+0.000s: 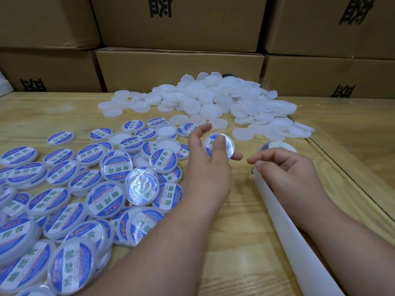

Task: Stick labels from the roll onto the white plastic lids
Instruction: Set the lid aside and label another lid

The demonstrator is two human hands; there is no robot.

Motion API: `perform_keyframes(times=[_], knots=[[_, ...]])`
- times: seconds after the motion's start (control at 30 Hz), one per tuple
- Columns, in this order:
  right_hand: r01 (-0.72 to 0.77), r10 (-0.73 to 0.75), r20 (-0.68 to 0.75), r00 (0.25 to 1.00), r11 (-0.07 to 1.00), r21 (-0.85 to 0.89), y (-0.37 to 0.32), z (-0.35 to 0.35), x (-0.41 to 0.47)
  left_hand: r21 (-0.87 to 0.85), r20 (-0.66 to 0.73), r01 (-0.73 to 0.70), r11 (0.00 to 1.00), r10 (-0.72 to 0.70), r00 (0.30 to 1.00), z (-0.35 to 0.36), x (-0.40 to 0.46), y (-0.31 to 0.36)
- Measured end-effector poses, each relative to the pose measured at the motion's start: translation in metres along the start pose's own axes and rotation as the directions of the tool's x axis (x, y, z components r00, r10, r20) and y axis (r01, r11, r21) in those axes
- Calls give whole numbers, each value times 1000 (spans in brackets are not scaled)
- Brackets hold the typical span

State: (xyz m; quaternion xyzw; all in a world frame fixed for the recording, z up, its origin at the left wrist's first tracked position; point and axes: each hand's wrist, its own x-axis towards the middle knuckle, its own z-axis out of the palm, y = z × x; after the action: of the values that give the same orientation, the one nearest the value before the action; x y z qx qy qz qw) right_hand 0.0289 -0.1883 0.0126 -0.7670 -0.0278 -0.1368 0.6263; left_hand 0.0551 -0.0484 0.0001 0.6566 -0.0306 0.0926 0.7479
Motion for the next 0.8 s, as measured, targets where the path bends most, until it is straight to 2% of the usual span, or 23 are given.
perform_keyframes(times=[0.1, 0.23, 0.53, 0.7, 0.8], knots=[[4, -4, 4, 1000, 1000, -16, -1, 0, -1, -46, -72, 8, 999, -12, 997, 0, 3, -2], [-7, 7, 19, 1000, 1000, -9, -1, 0, -1, -174, -172, 65, 983, -96, 980, -1, 6, 1], [-5, 6, 17, 1000, 1000, -25, -1, 0, 0, -272, -255, 22, 962, -94, 962, -2, 10, 4], [-9, 10, 20, 1000, 1000, -23, -1, 0, 0, -286, -365, -54, 957, -57, 929, -4, 9, 7], [4, -3, 25, 1000, 1000, -31, -1, 0, 0, -329, -435, -67, 942, -88, 896, -5, 10, 9]])
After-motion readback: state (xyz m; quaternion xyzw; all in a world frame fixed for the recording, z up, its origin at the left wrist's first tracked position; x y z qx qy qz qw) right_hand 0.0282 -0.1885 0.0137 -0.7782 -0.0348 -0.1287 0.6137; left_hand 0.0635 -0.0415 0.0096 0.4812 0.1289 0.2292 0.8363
